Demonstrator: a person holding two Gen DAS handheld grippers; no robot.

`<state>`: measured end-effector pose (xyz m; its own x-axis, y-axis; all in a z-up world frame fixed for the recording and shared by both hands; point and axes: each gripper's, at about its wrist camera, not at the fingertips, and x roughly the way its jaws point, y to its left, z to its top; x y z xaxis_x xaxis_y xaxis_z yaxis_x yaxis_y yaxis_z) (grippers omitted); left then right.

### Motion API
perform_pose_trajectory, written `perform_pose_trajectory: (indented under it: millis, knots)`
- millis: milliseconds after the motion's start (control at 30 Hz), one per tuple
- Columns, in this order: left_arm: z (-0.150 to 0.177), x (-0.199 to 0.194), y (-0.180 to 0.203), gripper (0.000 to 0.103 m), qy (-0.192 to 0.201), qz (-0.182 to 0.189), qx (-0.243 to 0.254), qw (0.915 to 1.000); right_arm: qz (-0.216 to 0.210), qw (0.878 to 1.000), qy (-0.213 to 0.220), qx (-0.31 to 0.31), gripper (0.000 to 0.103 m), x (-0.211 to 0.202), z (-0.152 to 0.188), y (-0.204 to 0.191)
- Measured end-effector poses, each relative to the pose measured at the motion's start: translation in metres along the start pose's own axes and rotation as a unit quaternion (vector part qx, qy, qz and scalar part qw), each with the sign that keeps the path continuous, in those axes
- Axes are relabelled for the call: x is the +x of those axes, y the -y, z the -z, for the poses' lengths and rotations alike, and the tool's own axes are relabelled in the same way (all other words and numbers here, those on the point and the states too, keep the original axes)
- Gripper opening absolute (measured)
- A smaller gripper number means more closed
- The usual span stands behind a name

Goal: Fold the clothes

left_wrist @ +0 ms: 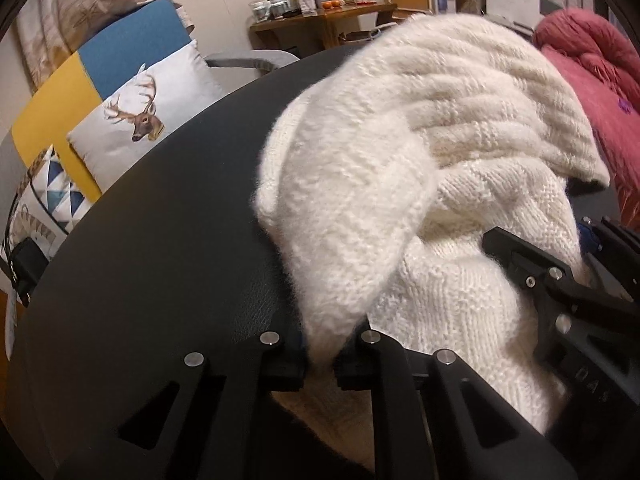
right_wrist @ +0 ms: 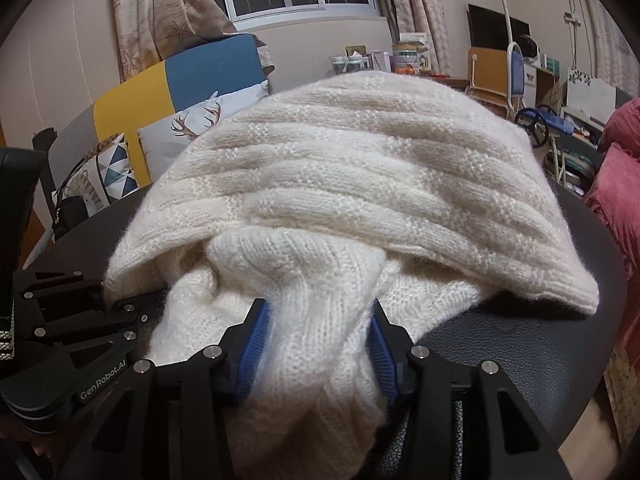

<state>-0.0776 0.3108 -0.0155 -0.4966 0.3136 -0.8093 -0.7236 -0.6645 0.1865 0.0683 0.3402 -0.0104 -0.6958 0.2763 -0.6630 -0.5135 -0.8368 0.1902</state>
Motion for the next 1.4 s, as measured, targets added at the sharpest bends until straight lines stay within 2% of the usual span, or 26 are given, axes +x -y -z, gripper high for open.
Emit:
perform_pose_trajectory:
  millis: [67,200,433,500,533,667,767,800,867,967,1000,1033,1133,1200,1267,1300,1333,1400]
  knots:
    - [-0.001,-0.006,-0.007,0.007,0.009,0.006,-0.015,0.9998,-0.013,1.0,-0.01,0.023,0.033,-0.002,-0.005,0.004]
    - [-0.003,-0.031,-0.015,0.006,0.04,0.014,-0.029,0.9987,-0.05,0.995,-0.025,0.078,0.023,-0.006,-0.014,0.014]
    - [0.008,-0.058,-0.032,0.006,0.053,0.048,-0.067,0.9951,-0.103,0.991,-0.021,0.077,0.013,-0.023,-0.022,-0.007]
    - [0.016,-0.071,-0.042,0.006,0.062,0.048,-0.084,0.9933,-0.131,0.989,-0.02,0.073,0.006,-0.028,-0.023,-0.02]
    - [0.018,-0.075,-0.048,0.006,0.066,0.047,-0.092,0.9924,-0.147,0.987,-0.018,0.067,0.006,-0.032,-0.024,-0.028]
    - [0.032,-0.093,-0.08,0.006,0.077,0.027,-0.125,0.9888,-0.149,0.988,-0.025,0.027,0.006,-0.032,-0.027,-0.062]
    - [0.043,-0.102,-0.098,0.006,0.082,0.018,-0.146,0.9857,-0.15,0.987,-0.037,0.041,0.009,-0.026,-0.025,-0.07]
    - [0.047,-0.105,-0.103,0.006,0.083,0.016,-0.153,0.9846,-0.139,0.989,-0.039,0.037,0.012,-0.025,-0.022,-0.071]
    - [0.053,-0.109,-0.109,0.006,0.086,0.016,-0.162,0.9829,-0.109,0.993,-0.048,0.021,0.03,-0.02,-0.018,-0.076]
    - [0.062,-0.114,-0.109,0.006,0.086,0.021,-0.164,0.9825,-0.056,0.996,-0.067,-0.004,0.032,-0.007,-0.016,-0.085]
    - [0.063,-0.112,-0.108,0.006,0.084,0.021,-0.161,0.9832,-0.053,0.996,-0.076,-0.012,0.035,0.0,-0.016,-0.089]
    - [0.064,-0.111,-0.105,0.006,0.084,0.02,-0.157,0.9838,-0.053,0.995,-0.086,-0.02,0.042,0.008,-0.016,-0.093]
    - [0.071,-0.109,-0.101,0.006,0.072,0.028,-0.165,0.9833,-0.048,0.994,-0.085,-0.054,0.054,0.03,-0.009,-0.102]
    - [0.076,-0.106,-0.101,0.006,0.066,0.028,-0.172,0.9826,-0.044,0.993,-0.083,-0.078,0.054,0.045,-0.004,-0.108]
    - [0.081,-0.103,-0.101,0.006,0.061,0.026,-0.176,0.9822,-0.053,0.992,-0.082,-0.076,0.05,0.044,-0.002,-0.109]
    - [0.086,-0.101,-0.101,0.006,0.057,0.023,-0.179,0.9819,-0.058,0.992,-0.081,-0.074,0.041,0.043,-0.001,-0.109]
    - [0.089,-0.099,-0.101,0.006,0.053,0.023,-0.182,0.9816,-0.069,0.992,-0.084,-0.064,0.027,0.042,0.0,-0.107]
    - [0.097,-0.097,-0.1,0.006,0.047,0.024,-0.189,0.9804,-0.098,0.99,-0.097,-0.024,0.017,0.04,0.001,-0.101]
